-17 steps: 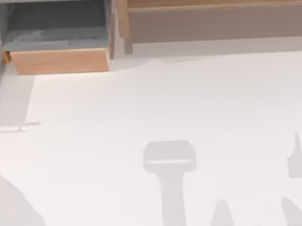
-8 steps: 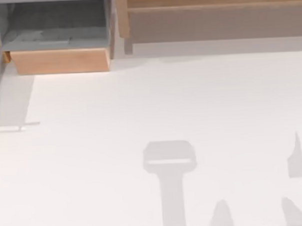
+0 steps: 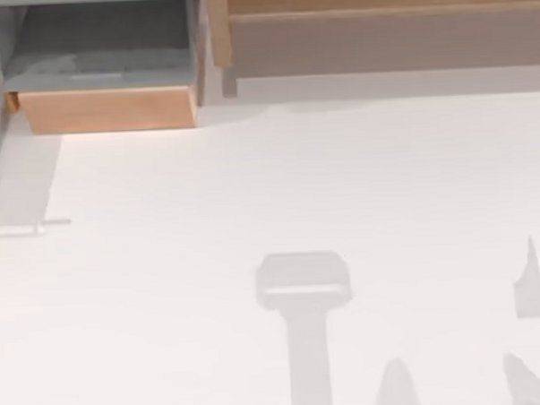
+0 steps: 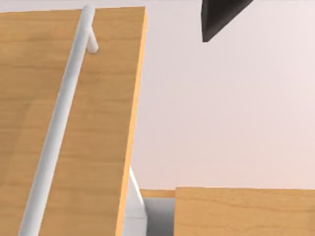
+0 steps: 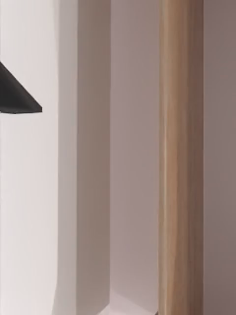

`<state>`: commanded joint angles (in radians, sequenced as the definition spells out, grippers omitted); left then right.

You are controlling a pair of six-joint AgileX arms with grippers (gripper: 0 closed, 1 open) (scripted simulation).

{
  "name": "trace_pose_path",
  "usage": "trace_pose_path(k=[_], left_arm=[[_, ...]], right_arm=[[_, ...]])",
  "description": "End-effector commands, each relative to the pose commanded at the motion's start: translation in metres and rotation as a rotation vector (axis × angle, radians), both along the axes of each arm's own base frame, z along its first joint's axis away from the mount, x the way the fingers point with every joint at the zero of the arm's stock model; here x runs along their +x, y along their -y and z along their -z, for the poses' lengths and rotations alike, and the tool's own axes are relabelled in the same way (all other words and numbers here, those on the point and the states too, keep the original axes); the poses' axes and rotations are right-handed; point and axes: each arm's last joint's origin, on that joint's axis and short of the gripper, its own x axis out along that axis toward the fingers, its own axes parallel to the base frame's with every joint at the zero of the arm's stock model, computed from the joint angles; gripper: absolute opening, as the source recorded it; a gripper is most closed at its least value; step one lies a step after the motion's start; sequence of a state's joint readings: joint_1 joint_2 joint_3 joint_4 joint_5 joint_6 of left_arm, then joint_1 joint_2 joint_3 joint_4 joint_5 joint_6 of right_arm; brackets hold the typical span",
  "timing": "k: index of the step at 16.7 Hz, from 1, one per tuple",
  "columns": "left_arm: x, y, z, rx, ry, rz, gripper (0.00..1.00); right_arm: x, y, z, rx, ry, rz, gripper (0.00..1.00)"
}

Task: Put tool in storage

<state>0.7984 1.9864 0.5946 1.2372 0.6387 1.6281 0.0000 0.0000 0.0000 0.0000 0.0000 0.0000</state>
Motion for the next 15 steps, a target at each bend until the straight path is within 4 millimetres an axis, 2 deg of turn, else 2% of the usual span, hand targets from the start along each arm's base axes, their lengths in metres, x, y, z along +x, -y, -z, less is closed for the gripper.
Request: trace_pose_path(k=[3, 6, 15], left_arm=[[-0.006, 0.027, 0.002, 0.036, 0.064, 0.108, 1.0], [-0.01, 0.044, 0.001, 0.052, 0.105, 0.182, 1.0], [-0.006, 0.047, 0.001, 0.055, 0.113, 0.196, 1.0]], right_arm=[[0.0, 0.0, 0.0, 0.0, 0.0, 0.0, 1.0], [0.0, 0.0, 0.0, 0.0, 0.0, 0.0, 1.0], [0.0, 0.0, 0.0, 0.0, 0.0, 0.0, 1.0]])
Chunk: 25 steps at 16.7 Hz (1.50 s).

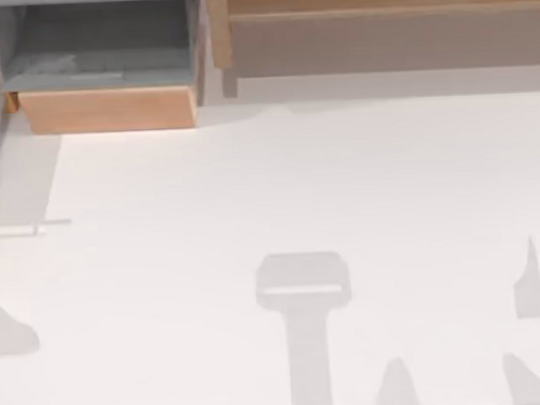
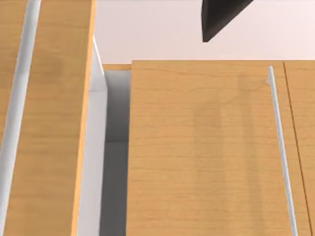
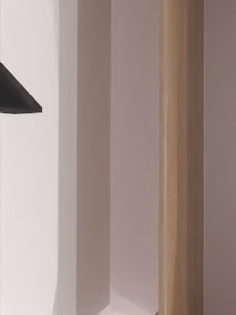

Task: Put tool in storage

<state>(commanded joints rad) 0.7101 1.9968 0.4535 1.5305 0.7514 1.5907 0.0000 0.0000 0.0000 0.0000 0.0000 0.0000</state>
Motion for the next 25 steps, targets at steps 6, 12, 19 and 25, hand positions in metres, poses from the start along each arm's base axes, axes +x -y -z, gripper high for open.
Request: trace_pose_path(k=[6, 12, 19, 25], left_arm=[[0.021, 0.001, 0.0, 0.0, 0.0, 0.001, 1.0], [0.021, 0.001, 0.0, 0.0, 0.0, 0.001, 0.7], [0.021, 0.001, 0.0, 0.0, 0.0, 0.001, 0.17], [0.021, 0.001, 0.0, 0.0, 0.0, 0.001, 0.0]], right_arm=[[0.0, 0.0, 0.0, 0.0, 0.0, 0.0, 1.0], [0.0, 0.0, 0.0, 0.0, 0.0, 0.0, 1.0], [0.0, 0.0, 0.0, 0.0, 0.0, 0.0, 1.0], [0.0, 0.0, 0.0, 0.0, 0.0, 0.0, 1.0]])
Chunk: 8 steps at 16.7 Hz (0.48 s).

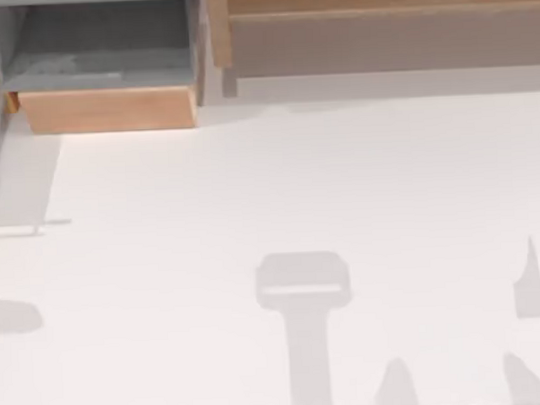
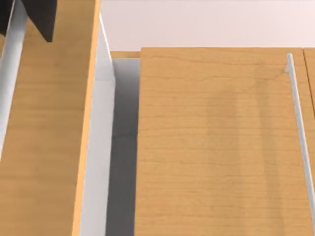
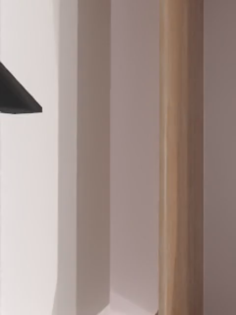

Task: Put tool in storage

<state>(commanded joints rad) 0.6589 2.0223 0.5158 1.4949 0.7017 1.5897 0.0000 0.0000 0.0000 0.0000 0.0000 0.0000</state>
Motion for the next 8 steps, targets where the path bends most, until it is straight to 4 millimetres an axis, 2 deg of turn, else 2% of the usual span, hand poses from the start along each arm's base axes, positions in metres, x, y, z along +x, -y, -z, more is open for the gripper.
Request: trace_pose_path(k=[6, 8], left_arm=[[0.0, 0.0, 0.004, -0.016, -0.017, -0.002, 0.0], [0.011, -0.001, 0.004, -0.017, -0.017, -0.002, 0.0]], right_arm=[[0.0, 0.0, 0.0, 0.0, 0.0, 0.0, 1.0], [0.0, 0.0, 0.0, 0.0, 0.0, 0.0, 1.0]])
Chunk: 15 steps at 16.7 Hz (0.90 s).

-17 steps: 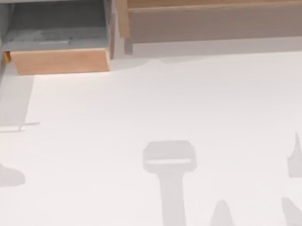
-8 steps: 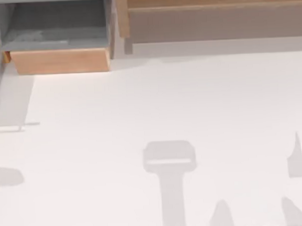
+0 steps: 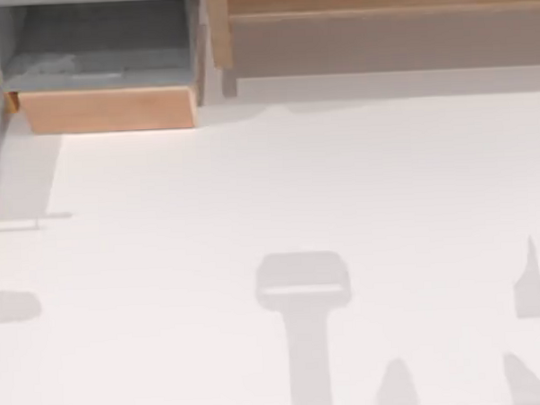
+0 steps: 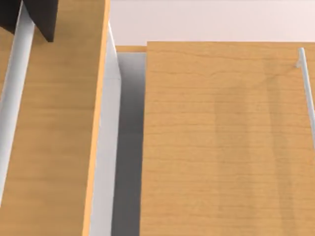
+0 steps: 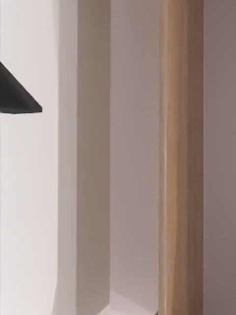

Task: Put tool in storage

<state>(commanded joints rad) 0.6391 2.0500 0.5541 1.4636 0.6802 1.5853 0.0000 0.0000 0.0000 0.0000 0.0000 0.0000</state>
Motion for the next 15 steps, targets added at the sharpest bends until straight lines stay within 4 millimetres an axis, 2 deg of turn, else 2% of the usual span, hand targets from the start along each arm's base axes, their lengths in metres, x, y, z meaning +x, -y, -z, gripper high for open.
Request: trace_pose_path(k=[6, 11, 15], left_arm=[[0.05, 0.001, -0.001, 0.001, 0.002, -0.001, 0.0], [0.051, 0.001, 0.001, -0.005, -0.006, -0.004, 0.0], [0.073, 0.0, 0.001, -0.003, -0.005, -0.003, 0.0]], right_arm=[[0.0, 0.0, 0.0, 0.0, 0.0, 0.0, 1.0], [0.0, 0.0, 0.0, 0.0, 0.0, 0.0, 1.0], [0.0, 0.0, 0.0, 0.0, 0.0, 0.0, 1.0]])
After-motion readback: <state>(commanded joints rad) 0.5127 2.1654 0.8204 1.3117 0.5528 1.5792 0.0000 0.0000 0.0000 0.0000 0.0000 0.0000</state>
